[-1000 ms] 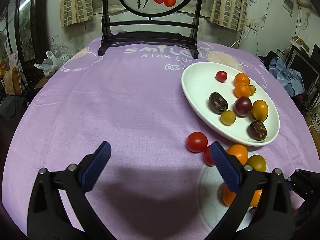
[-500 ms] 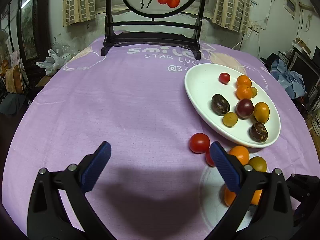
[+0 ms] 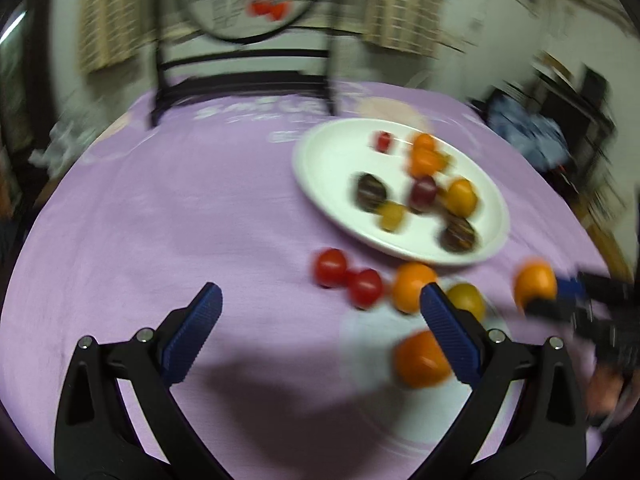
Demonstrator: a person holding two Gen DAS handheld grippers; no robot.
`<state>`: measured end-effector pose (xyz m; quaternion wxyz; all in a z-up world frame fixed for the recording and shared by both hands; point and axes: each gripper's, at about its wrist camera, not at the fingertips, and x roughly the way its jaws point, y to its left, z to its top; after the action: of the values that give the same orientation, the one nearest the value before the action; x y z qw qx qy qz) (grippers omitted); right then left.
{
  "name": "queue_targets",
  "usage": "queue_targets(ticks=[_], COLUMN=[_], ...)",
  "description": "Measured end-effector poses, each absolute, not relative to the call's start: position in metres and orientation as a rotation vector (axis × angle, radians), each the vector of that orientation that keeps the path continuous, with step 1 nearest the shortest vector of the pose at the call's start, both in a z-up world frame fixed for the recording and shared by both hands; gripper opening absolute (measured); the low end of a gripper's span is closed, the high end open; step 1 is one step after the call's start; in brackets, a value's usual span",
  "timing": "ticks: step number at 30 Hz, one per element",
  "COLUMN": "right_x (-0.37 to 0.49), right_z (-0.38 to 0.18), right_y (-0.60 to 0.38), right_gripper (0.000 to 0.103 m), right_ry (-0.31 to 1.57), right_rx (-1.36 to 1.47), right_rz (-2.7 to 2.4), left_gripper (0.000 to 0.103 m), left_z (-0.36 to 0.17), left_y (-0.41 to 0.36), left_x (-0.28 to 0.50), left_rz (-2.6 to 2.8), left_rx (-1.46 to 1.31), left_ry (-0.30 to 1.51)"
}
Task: Organize fruits
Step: 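Grasp a tangerine with the right gripper while the left gripper grasps another tangerine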
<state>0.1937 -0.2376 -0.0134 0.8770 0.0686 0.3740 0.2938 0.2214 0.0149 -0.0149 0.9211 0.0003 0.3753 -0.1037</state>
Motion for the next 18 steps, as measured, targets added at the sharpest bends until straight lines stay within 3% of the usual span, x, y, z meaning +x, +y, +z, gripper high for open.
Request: queue_targets(ticks=[9, 15, 18], right_x=[0.192, 0.191, 0.191], right_z=[-0.012, -0.012, -0.012], right_y=[-0.235, -0.235, -0.234], right_gripper=[0.036, 0.036, 0.036], right_ry=[0.778, 0.779, 0.78], right_rx=[0.133, 0.131, 0.129], right_rz=[0.615, 0.614, 0.611], left_gripper=[0.095, 0.075, 0.07], left_z=[-0.032, -0.044, -0.047], left_y=[-0.041, -0.045, -0.046], left_x=[0.196, 0.198, 0.202], left_rz=[-0.399, -0.43, -0.433], left_rx=[0.212, 0.23, 0.228], left_ry=[0.779, 0.829, 0.845])
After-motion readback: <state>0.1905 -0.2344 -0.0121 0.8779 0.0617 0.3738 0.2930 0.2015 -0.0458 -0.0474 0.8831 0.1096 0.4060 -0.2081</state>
